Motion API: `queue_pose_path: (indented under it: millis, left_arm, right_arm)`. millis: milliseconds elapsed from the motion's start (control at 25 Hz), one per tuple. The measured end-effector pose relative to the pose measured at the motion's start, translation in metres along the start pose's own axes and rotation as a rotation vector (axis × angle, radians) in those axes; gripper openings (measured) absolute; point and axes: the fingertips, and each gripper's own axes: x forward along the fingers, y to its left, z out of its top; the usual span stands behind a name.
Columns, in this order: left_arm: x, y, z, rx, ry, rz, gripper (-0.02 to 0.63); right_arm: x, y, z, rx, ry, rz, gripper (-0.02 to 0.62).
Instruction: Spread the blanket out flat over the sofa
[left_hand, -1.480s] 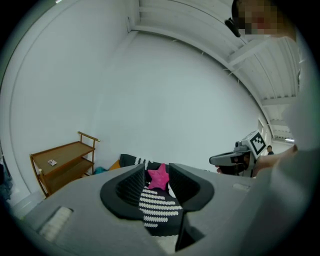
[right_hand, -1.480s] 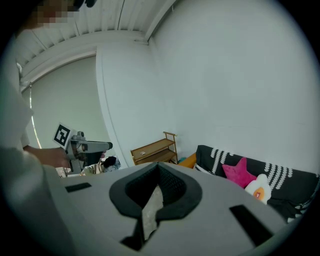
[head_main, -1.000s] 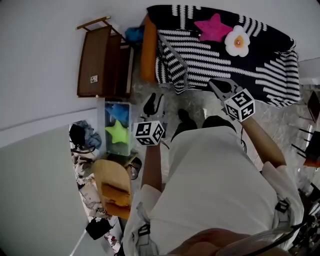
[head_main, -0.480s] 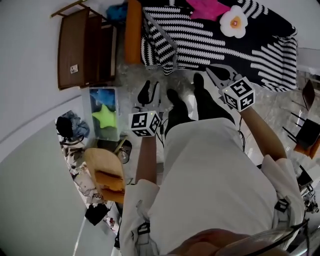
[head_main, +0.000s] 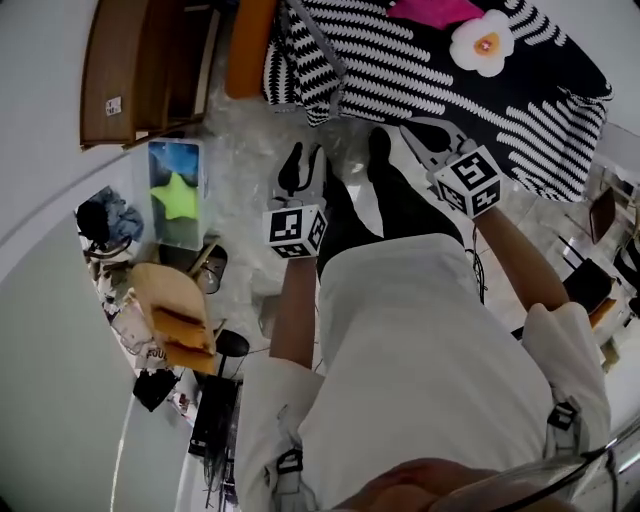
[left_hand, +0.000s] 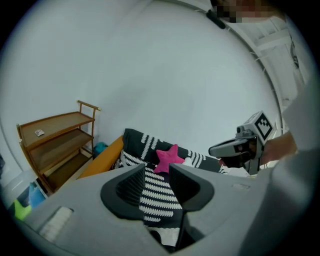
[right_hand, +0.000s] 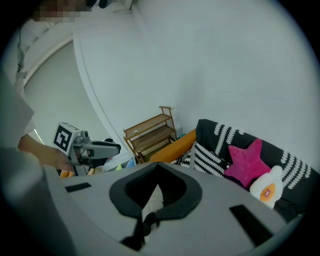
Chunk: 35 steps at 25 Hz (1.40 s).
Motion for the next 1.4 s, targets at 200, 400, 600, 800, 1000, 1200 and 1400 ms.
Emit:
queue_pose_path:
  millis: [200, 400, 600, 800, 1000, 1200, 1400]
  left_arm:
    - [0.038, 0.008, -0.036, -0.038, 0.036, 0.036, 0.152]
    - [0.08, 0.015, -0.078, -0.075, 0.075, 0.096, 0.152]
    - [0.122, 0.031, -0.124, -0.098, 0.127, 0.14, 0.152]
    - [0.164, 0.045, -0.178, -0.123, 0.172, 0.177, 0.155]
    - [0.201, 0.061, -0.228, -0.123, 0.205, 0.193, 0.16]
    - [0.24, 0.083, -0.284, -0.133, 0.25, 0.224, 0.167]
    - [0.275, 0.099, -0.328, -0.122, 0.283, 0.24, 0.176]
  right_arm:
    - [0.027, -0.027, -0.026, -0.018, 0.059, 0.049, -0.003]
    - [0.056, -0.055, -0.064, -0.009, 0.113, 0.097, -0.003]
    - [0.094, -0.07, -0.093, -0.005, 0.145, 0.14, -0.003]
    - [0.13, -0.093, -0.135, -0.006, 0.182, 0.158, -0.003]
    - [0.158, -0.109, -0.18, -0.006, 0.212, 0.165, -0.003]
    - [0.186, -0.123, -0.219, 0.032, 0.225, 0.166, -0.002]
    - [0.216, -0.135, -0.259, 0.034, 0.245, 0.176, -0.003]
